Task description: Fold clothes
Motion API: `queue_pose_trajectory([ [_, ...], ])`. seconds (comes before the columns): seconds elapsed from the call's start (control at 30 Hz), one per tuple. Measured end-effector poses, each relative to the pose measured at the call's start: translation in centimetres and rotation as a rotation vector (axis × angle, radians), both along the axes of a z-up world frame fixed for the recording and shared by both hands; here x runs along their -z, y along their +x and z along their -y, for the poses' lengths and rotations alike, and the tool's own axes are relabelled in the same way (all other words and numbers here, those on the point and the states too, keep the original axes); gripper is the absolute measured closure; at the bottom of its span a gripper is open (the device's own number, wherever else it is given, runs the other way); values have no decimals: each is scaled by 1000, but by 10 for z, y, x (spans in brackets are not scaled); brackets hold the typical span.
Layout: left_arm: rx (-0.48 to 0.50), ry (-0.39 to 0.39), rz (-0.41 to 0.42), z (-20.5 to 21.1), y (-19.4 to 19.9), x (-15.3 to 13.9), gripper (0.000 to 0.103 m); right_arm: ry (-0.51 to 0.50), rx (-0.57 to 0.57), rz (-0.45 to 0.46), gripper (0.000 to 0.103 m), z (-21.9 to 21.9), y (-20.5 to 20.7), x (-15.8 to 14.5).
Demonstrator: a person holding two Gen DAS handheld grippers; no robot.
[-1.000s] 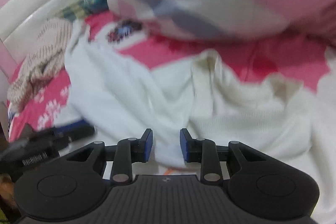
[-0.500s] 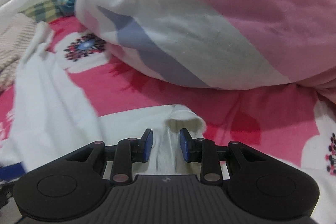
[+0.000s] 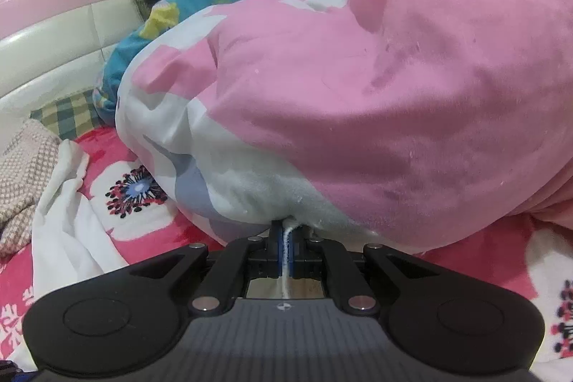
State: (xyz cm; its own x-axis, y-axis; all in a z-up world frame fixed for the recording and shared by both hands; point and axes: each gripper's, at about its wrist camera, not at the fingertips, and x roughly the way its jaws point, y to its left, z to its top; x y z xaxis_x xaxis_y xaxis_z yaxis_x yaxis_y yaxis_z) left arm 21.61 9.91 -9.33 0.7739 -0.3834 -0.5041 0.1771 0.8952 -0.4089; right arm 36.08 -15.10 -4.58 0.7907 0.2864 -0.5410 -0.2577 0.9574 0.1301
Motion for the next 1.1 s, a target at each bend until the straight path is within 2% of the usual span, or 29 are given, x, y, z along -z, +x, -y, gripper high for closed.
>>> queue_pose_trajectory([
  [0.1, 0, 1, -2, 0, 1, -1, 70, 10, -19, -70, 99, 1, 12, 14],
  [0.17, 0, 1, -2, 0, 1, -2, 70, -3, -25, -185, 96, -2, 25, 27],
  [0.23, 0, 2, 0, -1, 0, -2, 70, -32, -16, -252, 84, -3, 33, 35],
  [0.27, 0, 1, 1, -1, 1, -2, 70, -42, -10, -282, 83, -3, 36, 37],
  [0.3, 0, -2, 3, -2, 0, -2, 70, -28, -1, -295, 77, -1, 36, 34],
  [0.33, -1, -6, 6, -2, -1, -3, 70, -12, 8, -310, 65, 2, 35, 30],
  [0.4, -3, -14, 16, -3, -1, -5, 70, 30, 34, -332, 52, 12, 24, 15],
  [0.5, -1, -29, 62, -5, -7, -12, 70, 82, 75, -345, 51, 30, 0, -10],
  [0.67, 31, -47, 126, -5, -21, -30, 69, 208, 150, -279, 50, 82, -76, -71],
  [0.73, 37, -43, 100, -3, -23, -39, 68, 246, 188, -231, 50, 102, -113, -97],
  [0.87, 51, -19, 100, 6, -38, -63, 68, 283, 255, -120, 48, 139, -191, -144],
  [1.0, 84, 36, 105, 21, -63, -81, 68, 316, 323, -9, 47, 163, -260, -168],
  [1.1, 144, 57, 104, 35, -87, -91, 68, 329, 358, 34, 46, 173, -302, -172],
])
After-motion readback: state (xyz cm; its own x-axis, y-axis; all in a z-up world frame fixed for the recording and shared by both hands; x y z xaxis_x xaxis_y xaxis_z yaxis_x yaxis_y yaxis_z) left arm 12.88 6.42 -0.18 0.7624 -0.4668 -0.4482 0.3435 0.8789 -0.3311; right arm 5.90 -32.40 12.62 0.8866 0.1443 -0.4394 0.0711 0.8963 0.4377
